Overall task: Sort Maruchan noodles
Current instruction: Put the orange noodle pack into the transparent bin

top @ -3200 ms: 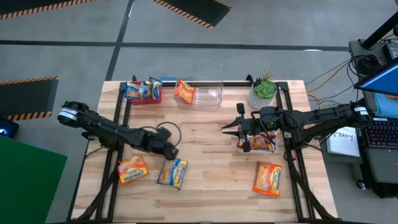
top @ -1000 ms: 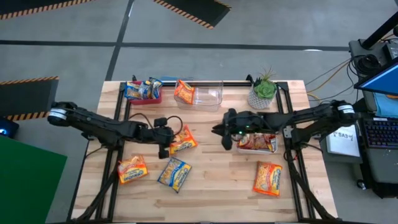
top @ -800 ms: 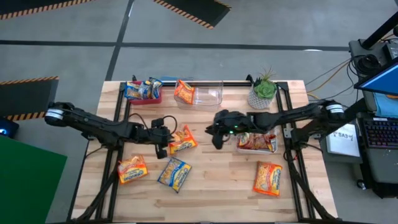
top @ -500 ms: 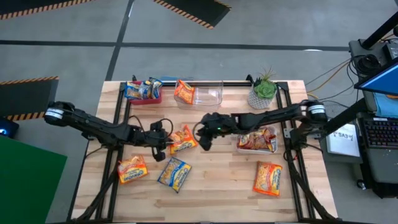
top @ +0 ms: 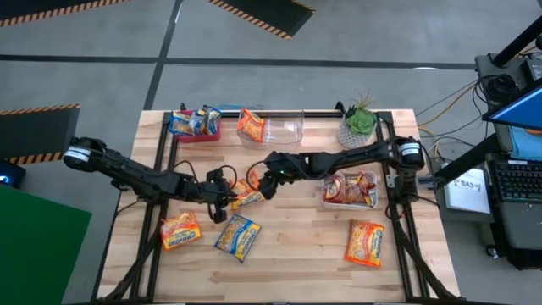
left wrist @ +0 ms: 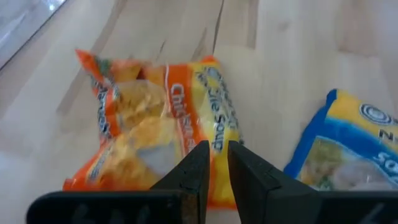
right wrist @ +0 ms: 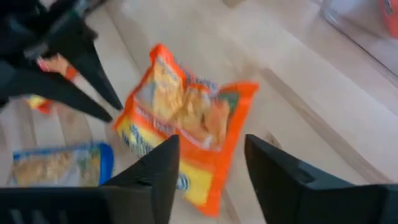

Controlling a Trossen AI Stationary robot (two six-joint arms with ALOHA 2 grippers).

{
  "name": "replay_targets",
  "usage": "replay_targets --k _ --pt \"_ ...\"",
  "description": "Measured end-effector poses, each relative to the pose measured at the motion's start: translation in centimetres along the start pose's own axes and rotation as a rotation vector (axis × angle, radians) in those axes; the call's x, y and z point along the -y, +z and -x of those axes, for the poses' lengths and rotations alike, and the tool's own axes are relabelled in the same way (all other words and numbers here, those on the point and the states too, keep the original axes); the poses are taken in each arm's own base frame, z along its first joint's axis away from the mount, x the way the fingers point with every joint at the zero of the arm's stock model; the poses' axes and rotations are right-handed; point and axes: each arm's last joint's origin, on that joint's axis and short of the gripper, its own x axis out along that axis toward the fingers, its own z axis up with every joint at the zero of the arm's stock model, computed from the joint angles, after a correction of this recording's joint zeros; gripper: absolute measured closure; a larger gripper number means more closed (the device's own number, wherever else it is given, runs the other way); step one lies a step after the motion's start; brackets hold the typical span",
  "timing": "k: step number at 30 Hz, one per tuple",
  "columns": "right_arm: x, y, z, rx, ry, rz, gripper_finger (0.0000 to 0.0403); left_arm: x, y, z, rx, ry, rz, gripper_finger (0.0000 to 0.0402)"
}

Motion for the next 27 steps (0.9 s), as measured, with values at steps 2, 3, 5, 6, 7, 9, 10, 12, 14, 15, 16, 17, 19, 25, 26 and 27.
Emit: replay_targets --k 2,3,5,6,7,9,10,12,14,15,16,17,19,25,26,27 --pt "0.5 0.0 -0.3 -0.012 -0.018 -0.008 0.0206 0.1 0.1 -0.3 0.004 0.000 0.003 0.0361" --pt "0.7 -0.1 -0.6 -0.016 -0.022 -0.011 0.0195 0.1 0.1 -0.3 0.000 0.000 0.001 0.0361" --pt "1.1 -0.1 -1.2 -0.003 -0.023 -0.021 0.0174 0.1 -0.2 -0.5 -0.017 0.005 -0.003 0.0361" --pt "1.3 -0.1 -1.3 -0.008 -0.029 -0.023 0.0165 0.2 0.0 -0.7 -0.011 0.003 -0.001 0.0361" --pt "1.4 -0.1 -1.5 -0.007 -0.031 -0.025 0.0156 0.2 -0.2 -0.7 -0.021 0.006 -0.004 0.0361" --pt "1.7 0.1 -1.9 0.012 -0.026 -0.032 0.0141 0.2 -0.4 -0.9 -0.030 0.012 -0.006 0.0361" --pt "2.0 0.0 -2.1 0.001 -0.038 -0.031 0.0135 0.2 -0.3 -1.1 -0.020 0.009 -0.003 0.0361" --pt "2.2 -0.1 -2.7 0.016 -0.031 -0.034 0.0124 0.1 -0.7 -1.1 -0.037 0.016 -0.008 0.0361" --pt "2.5 -0.2 -2.8 0.004 -0.037 -0.033 0.0116 0.2 -0.5 -1.4 -0.021 0.015 -0.004 0.0361" --pt "2.6 -0.2 -3.1 0.010 -0.033 -0.030 0.0112 0.2 -0.7 -1.4 -0.029 0.017 -0.006 0.0361" --pt "2.5 -0.1 -3.3 0.028 -0.023 -0.028 0.0109 0.1 -1.0 -1.4 -0.042 0.022 -0.010 0.0361" --pt "2.6 0.0 -3.4 0.028 -0.019 -0.027 0.0107 0.2 -1.0 -1.6 -0.038 0.022 -0.008 0.0361" --pt "2.8 -0.5 -3.8 0.003 -0.008 -0.017 0.0104 0.1 -1.4 -1.7 -0.050 0.025 -0.009 0.0361" --pt "2.9 -0.5 -5.1 0.013 0.082 -0.017 0.0107 -0.3 -2.4 -1.8 -0.069 0.059 0.026 0.0361" --pt "3.2 -0.8 -5.2 -0.012 0.084 -0.019 0.0108 -0.3 -2.5 -1.7 -0.065 0.065 0.035 0.0361" --pt "3.2 -0.9 -5.6 -0.005 0.095 -0.019 0.0108 -0.5 -2.7 -1.6 -0.066 0.069 0.041 0.0361"
